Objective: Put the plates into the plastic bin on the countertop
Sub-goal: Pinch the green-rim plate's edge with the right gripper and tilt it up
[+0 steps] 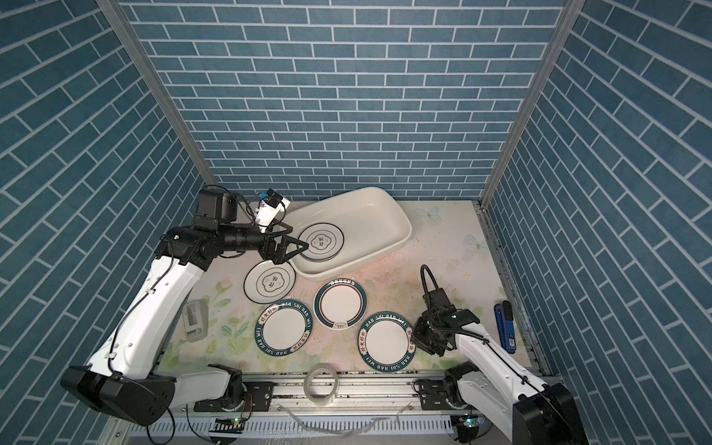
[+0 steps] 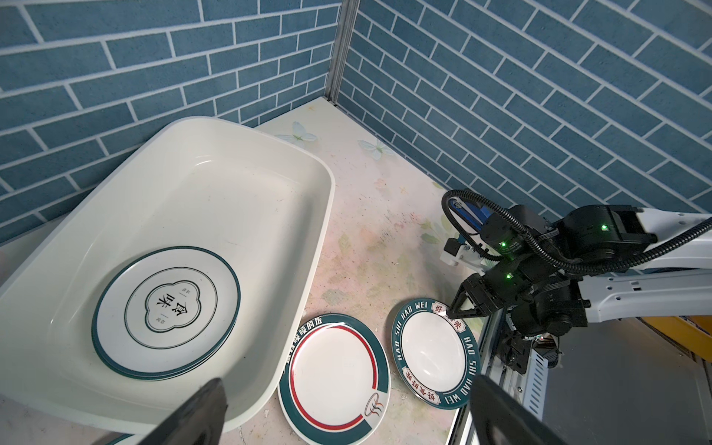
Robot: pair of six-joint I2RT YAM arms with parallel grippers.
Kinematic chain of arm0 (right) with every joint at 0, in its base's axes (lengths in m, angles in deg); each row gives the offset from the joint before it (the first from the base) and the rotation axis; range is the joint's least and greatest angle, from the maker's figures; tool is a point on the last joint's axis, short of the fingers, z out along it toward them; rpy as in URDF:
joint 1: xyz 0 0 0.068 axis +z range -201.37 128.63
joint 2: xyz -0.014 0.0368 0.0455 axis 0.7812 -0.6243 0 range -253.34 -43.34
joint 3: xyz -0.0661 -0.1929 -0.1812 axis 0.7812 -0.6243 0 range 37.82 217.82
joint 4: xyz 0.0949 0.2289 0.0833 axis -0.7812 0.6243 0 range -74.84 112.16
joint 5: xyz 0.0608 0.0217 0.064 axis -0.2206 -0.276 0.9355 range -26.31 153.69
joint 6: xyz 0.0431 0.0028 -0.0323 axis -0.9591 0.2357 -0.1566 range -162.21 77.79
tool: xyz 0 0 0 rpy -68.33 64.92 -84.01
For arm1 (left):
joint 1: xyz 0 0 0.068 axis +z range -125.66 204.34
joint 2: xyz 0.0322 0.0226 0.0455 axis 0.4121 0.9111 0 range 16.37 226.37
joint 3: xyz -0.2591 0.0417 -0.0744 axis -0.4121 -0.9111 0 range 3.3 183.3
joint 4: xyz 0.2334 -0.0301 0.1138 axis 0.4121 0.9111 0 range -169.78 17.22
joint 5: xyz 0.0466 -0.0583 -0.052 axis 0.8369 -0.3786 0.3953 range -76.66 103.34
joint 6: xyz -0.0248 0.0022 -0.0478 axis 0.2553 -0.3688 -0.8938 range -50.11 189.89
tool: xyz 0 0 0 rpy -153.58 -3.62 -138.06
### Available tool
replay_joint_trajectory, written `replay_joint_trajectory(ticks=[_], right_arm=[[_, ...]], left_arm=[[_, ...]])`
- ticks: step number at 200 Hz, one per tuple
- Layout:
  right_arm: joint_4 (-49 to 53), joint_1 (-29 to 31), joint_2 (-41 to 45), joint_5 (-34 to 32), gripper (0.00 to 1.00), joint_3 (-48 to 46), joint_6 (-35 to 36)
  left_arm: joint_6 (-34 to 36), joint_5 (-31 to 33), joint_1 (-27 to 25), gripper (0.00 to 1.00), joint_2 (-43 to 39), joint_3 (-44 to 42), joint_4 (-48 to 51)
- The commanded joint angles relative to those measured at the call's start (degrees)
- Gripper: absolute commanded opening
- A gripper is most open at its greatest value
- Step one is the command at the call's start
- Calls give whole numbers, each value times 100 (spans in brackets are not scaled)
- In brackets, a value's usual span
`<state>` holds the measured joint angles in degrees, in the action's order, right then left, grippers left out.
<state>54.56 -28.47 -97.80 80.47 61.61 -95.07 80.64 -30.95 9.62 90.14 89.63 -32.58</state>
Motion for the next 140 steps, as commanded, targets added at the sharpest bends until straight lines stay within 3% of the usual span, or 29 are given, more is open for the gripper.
replay_joint_trajectory(ticks=[1, 55, 140], right_arm=[[-4, -20, -49, -239, 27, 91, 74], [-318, -20, -257, 36, 29, 142, 210], [4, -22, -381, -578, 24, 271, 272]], left_arm=[[-10, -122, -53, 100, -21, -32, -79], [-6, -132, -65, 100, -24, -45, -79], [-78, -154, -66, 100, -38, -46, -141]])
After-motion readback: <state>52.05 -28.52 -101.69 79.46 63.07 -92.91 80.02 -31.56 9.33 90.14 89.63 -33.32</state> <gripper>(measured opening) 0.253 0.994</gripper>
